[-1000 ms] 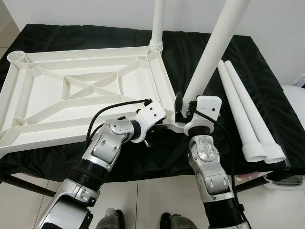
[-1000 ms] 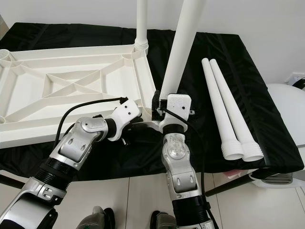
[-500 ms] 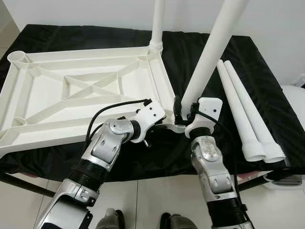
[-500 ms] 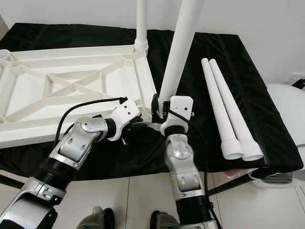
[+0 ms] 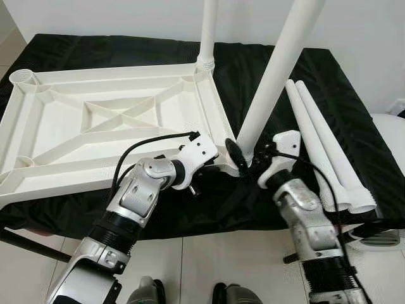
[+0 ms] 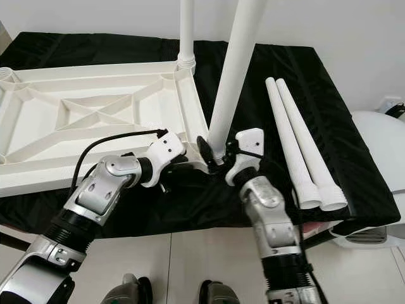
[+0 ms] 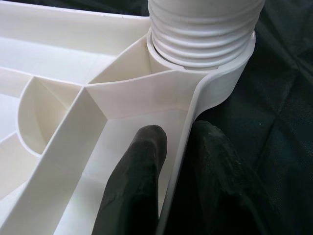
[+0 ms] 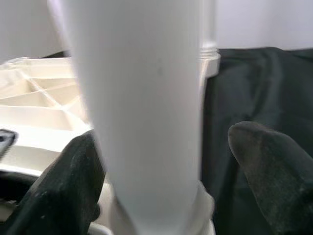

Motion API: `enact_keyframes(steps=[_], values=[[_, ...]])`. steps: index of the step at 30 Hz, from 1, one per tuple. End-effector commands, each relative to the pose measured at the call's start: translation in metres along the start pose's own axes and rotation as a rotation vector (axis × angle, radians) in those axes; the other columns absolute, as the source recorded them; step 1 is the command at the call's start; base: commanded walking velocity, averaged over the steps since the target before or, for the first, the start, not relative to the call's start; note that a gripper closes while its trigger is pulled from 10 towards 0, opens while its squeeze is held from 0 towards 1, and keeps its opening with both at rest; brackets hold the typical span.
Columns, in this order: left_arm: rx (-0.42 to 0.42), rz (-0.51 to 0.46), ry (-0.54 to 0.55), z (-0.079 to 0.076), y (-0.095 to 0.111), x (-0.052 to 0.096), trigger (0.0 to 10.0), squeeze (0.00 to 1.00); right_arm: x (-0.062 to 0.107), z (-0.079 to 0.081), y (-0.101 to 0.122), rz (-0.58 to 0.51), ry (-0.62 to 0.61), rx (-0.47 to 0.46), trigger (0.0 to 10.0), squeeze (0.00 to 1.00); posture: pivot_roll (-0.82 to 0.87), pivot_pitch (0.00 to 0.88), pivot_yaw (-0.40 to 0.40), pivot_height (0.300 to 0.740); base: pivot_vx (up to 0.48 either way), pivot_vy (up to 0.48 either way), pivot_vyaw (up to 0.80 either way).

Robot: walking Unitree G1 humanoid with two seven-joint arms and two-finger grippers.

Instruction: Building children table

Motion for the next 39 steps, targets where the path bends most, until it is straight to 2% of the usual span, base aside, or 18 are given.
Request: enact_keyframes(steps=[1,2,3,6,10,15,26,39], values=[[-0.007,-0.02,0.093,0.008,0.001,0.004,10.0,0.0,0.0,0.0,0.0,-0.012,0.047,-0.005,10.0,0.0,-0.06,0.142,-0.011,0.74,0.0,0.0,0.0],[-0.007,-0.019,0.091,0.008,0.001,0.004,10.0,0.0,0.001,-0.002,0.002,-0.025,0.106,0.003,10.0,0.0,-0.06,0.141,-0.011,0.74,0.0,0.0,0.0],[-0.007,-0.019,0.091,0.008,0.001,0.004,10.0,0.0,0.001,-0.002,0.002,-0.025,0.106,0.003,10.0,0.0,-0.06,0.141,-0.011,0.74,0.0,0.0,0.0],[-0.009,-0.018,0.084,0.007,0.001,0.003,10.0,0.0,0.005,-0.008,0.006,-0.048,0.269,0.025,10.0,0.0,-0.06,0.139,-0.009,0.74,0.0,0.0,0.0],[-0.01,-0.018,0.083,0.006,0.001,0.003,10.0,0.0,0.005,-0.011,0.007,-0.046,0.306,0.032,10.0,0.0,-0.06,0.137,-0.009,0.74,0.0,0.0,0.0],[-0.016,-0.019,0.068,0.003,0.001,0.003,10.0,0.0,0.004,-0.019,0.003,-0.015,0.426,0.049,10.0,0.0,-0.05,0.134,-0.014,0.74,0.0,0.0,0.0],[-0.026,-0.014,0.047,-0.001,0.0,0.005,10.0,0.0,-0.009,-0.033,-0.005,0.021,0.518,0.097,10.0,0.0,-0.04,0.126,-0.012,0.74,0.0,0.0,0.0],[-0.038,-0.003,0.02,-0.006,-0.003,0.005,10.0,0.0,-0.017,-0.031,-0.006,0.0,0.573,0.103,10.0,0.0,-0.04,0.125,-0.008,0.74,0.0,0.0,0.0]])
Point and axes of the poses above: a point about 5 cm out from each wrist's last joint towards the gripper, its own x axis pointing back from the gripper into the wrist, its own y axis along the axis of the wrist's last joint, z = x × y, the point moved 1 cm from there along -x, pointing out of the wrist towards the gripper, and after that the axes turned 10 degrees about x, right-handed, at the moved point
